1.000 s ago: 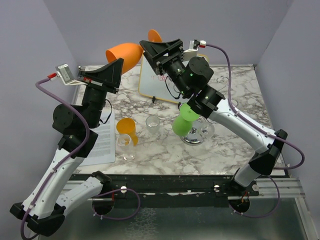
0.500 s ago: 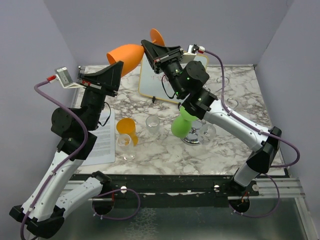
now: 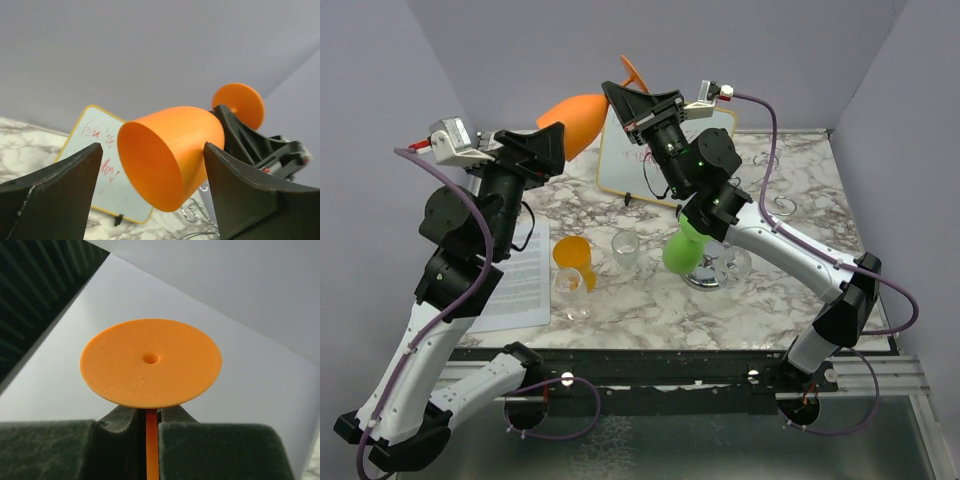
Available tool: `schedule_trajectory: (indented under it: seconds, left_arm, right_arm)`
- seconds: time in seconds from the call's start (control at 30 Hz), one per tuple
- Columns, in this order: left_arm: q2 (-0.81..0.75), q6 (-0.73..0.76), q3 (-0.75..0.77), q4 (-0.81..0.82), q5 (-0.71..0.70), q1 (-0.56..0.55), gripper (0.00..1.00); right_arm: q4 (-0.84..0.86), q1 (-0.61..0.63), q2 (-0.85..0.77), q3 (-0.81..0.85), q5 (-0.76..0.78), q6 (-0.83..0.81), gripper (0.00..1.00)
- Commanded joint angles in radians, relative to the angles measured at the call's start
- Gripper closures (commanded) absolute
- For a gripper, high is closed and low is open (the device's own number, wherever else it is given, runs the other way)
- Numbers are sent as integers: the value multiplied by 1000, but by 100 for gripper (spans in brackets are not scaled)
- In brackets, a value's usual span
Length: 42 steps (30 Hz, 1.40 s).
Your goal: Place the wine glass upside down on the wine glass rack
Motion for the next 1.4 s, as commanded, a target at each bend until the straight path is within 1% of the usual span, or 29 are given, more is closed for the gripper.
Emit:
schedule_trajectory:
  seconds: [0.0,0.1,0.2,0.3,0.37,0.47,0.63,0.8,0.9,0.97,1.07,1.17,1.27,1.37]
  left_arm:
    - [31,105,69,-265,-169,1,15]
    - [45,129,93,-291,-168,1,12]
    - [67,138,134,-322,-185,1,11]
    - [105,155,188,-366,-262,2,11]
    - [135,174,226,-382,-299,2,8]
    - [190,192,299,-402,-267,2,5]
    - [291,185,397,-440,-131,3,1]
    - [365,200,497,-467,-28,13,1]
    - [403,208,537,-498,14,51,1]
    - [423,193,549,-512,71,82,1]
    - [441,137,558,-519,207,151,1]
    - [452,56,569,-476,368,228,1]
    - [478,-30,606,-420,507,259,1]
    - [497,-134,618,-355,615,293,1]
  right_arm:
    - [119,6,-21,-6,-27,-253,99]
    - [149,6,-19,-10,-31,-398,99]
    - [184,7,-17,-15,-53,-547,99]
    - [231,7,-10,-15,-99,-642,99]
    - [213,6,4,12,-121,-680,99]
    - [192,6,23,39,-127,-737,99]
    - [226,7,9,-24,-49,-793,99]
    - [244,6,-18,-90,37,-835,99]
    - [270,6,-35,-133,61,-862,99]
    - [272,7,-40,-144,62,-877,99]
    - [287,6,-44,-166,53,-888,99]
    - [283,7,-46,-172,33,-875,99]
    - [277,7,-40,-166,26,-847,99]
    - [263,7,-31,-159,19,-829,99]
